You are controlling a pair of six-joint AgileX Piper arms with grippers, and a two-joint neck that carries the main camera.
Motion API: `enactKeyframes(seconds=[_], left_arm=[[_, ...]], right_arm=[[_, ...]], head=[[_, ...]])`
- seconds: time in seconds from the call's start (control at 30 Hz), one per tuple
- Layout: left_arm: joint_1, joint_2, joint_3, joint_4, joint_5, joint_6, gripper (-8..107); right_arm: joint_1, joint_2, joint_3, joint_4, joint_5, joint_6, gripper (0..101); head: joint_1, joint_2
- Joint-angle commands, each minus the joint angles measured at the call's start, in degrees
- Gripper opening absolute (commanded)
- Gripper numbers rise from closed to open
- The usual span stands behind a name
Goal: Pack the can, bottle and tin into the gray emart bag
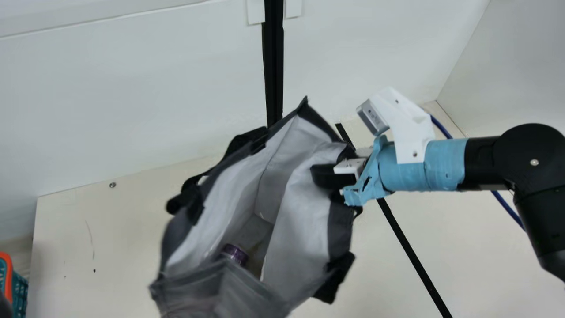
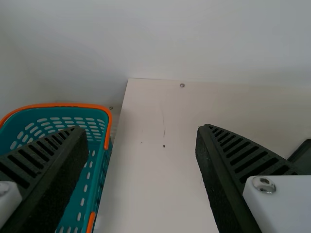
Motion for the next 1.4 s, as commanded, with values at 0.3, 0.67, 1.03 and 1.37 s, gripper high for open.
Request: enactKeyframes(seconds=[0.3,0.67,1.03,1.37], left_arm=[[0.0,0.0,0.0,0.0,0.0,0.0,90],[0.0,0.0,0.0,0.0,0.0,0.0,90],[0.0,0.0,0.0,0.0,0.0,0.0,90],[0.0,0.0,0.0,0.0,0.0,0.0,90]], right_arm=[[-4.4,2.3,-5.9,-1.6,-0.3,2.1,0],[-9.8,4.4,-9.8,-5.4,-1.1,5.7,0],[-18.5,7.1,-13.0,-7.1,-1.0,7.1,0],[-27.0,10.1,-17.0,-7.6,0.0,6.7,0]], head=[[-1.3,-0.1],[-1.3,-0.1],[-1.3,-0.1],[-1.3,-0.1]])
